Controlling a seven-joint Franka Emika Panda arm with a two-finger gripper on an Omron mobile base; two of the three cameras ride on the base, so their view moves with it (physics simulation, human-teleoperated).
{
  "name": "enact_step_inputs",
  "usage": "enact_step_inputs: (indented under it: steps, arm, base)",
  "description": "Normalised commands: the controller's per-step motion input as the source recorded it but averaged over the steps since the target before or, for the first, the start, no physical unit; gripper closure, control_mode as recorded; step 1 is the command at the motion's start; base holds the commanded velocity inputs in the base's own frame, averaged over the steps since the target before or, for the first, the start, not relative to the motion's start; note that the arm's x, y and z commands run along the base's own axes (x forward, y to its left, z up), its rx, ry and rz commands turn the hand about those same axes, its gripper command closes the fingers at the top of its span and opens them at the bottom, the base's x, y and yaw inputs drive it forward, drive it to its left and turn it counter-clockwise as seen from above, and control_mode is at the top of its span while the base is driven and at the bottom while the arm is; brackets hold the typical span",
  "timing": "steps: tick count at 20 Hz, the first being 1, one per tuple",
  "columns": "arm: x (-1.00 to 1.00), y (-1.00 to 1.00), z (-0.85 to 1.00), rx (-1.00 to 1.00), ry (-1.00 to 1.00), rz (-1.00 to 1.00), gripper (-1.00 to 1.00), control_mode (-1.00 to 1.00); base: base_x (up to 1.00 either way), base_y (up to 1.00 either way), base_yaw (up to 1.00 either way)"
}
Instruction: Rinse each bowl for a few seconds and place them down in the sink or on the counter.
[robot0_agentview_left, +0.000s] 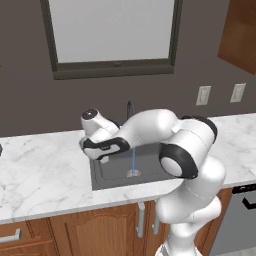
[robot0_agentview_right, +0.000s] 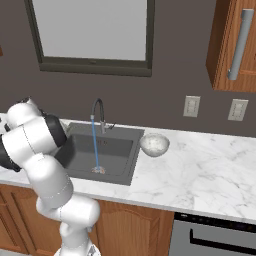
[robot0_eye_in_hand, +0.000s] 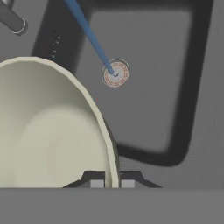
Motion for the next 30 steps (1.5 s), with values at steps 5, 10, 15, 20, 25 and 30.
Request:
enact_step_inputs:
  steps: [5,10,15,20,25,30]
  arm:
    - [0.00,0.48,-0.05,0.01,0.00,0.00,1.00,-1.00]
    - [0.02,0.48,-0.11,0.01,0.00,0.00,1.00,-1.00]
    - [0.04,0.44,-0.14,0.01,0.00,0.00,1.00,-1.00]
    - [0.01,0.47,-0.20,0.01,0.00,0.00,1.00,-1.00]
    - [0.00,0.46,-0.22,0.01,0.00,0.00,1.00,-1.00]
    - [0.00,0.40,-0.19,0.00,0.00,0.00,1.00,-1.00]
  base:
    - [0.00,0.00,0.00]
    - [0.00,0.00,0.00]
    - [0.00,0.00,0.00]
    - [0.00,0.00,0.00]
    - [0.00,0.00,0.00]
    - [0.00,0.00,0.00]
